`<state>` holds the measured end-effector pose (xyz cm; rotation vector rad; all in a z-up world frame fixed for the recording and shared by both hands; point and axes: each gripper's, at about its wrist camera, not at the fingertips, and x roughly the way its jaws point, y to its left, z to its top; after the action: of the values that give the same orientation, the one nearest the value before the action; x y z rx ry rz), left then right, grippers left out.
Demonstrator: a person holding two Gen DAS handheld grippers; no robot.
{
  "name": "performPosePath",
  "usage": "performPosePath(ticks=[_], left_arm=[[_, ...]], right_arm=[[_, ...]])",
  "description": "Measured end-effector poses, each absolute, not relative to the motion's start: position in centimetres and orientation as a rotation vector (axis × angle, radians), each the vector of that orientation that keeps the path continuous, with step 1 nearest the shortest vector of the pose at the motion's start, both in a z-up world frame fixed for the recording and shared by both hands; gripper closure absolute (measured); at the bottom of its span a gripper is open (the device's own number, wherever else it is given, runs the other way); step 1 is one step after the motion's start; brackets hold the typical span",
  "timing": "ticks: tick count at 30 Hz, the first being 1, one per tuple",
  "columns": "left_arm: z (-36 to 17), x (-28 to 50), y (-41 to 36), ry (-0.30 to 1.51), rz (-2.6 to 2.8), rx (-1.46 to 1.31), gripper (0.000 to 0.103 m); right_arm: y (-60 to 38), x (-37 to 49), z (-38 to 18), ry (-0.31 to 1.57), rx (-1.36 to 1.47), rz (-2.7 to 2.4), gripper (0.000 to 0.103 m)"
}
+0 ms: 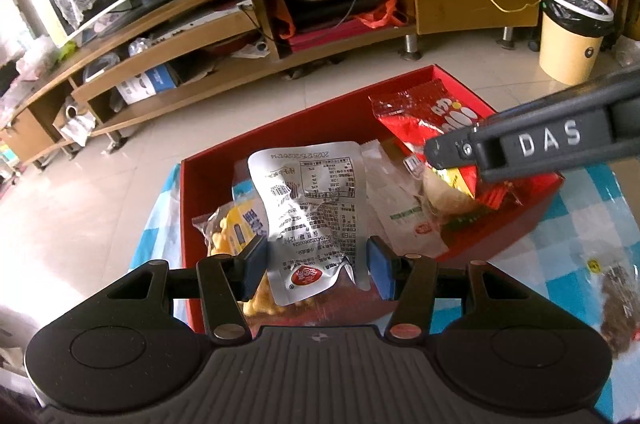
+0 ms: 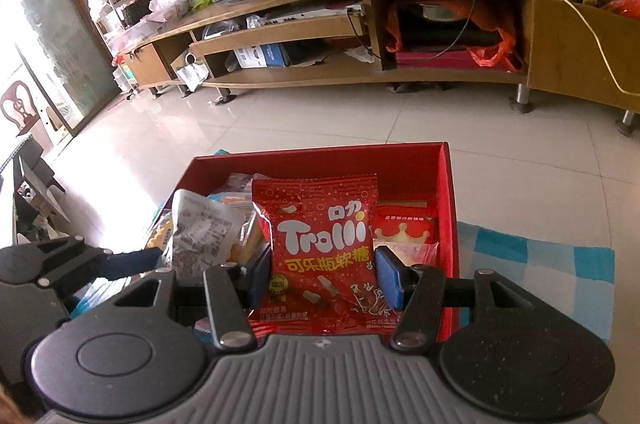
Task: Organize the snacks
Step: 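Lower the white sachet and Trolli packet into the red box, open both grippers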
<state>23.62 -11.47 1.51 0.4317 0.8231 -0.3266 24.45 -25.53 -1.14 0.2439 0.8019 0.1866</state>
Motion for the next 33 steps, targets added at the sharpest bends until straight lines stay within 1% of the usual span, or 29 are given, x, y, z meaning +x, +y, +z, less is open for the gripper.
performPosePath(ticks=[16,20,22,23,25,27,33], left_arm=[[1.3,24.8,-11.5,0.84,-0.292,0.411,0.035],[1.4,24.8,-11.5,0.833,-0.285,0.411,0.031],[1.5,24.9,-11.5,0.831,-0.28,0.409,0.026],[1.6,24.9,-11.4,0.828,-0.276,0.404,0.022],[1.7,25.0,-11.4,0.819,-0.268,0.401,0.02],[1.9,25.1,-11.2,0.813,-0.257,0.391,0.015],[2.8,24.7,-10.8,0.804,-0.245,0.358,0.014]], right_arm=[[-25.3,25.2,-1.9,0.82,0.23,0.173,0.047],[-25.5,25.1,-1.9,0.82,0.235,0.169,0.046],[-25.5,25.1,-1.9,0.817,0.238,0.164,0.046],[-25.6,25.1,-1.9,0.818,0.238,0.163,0.046],[-25.6,25.1,-1.9,0.819,0.239,0.161,0.045],[-25.6,25.0,-1.8,0.821,0.24,0.159,0.042],[-25.8,24.2,-1.5,0.814,0.247,0.153,0.042]])
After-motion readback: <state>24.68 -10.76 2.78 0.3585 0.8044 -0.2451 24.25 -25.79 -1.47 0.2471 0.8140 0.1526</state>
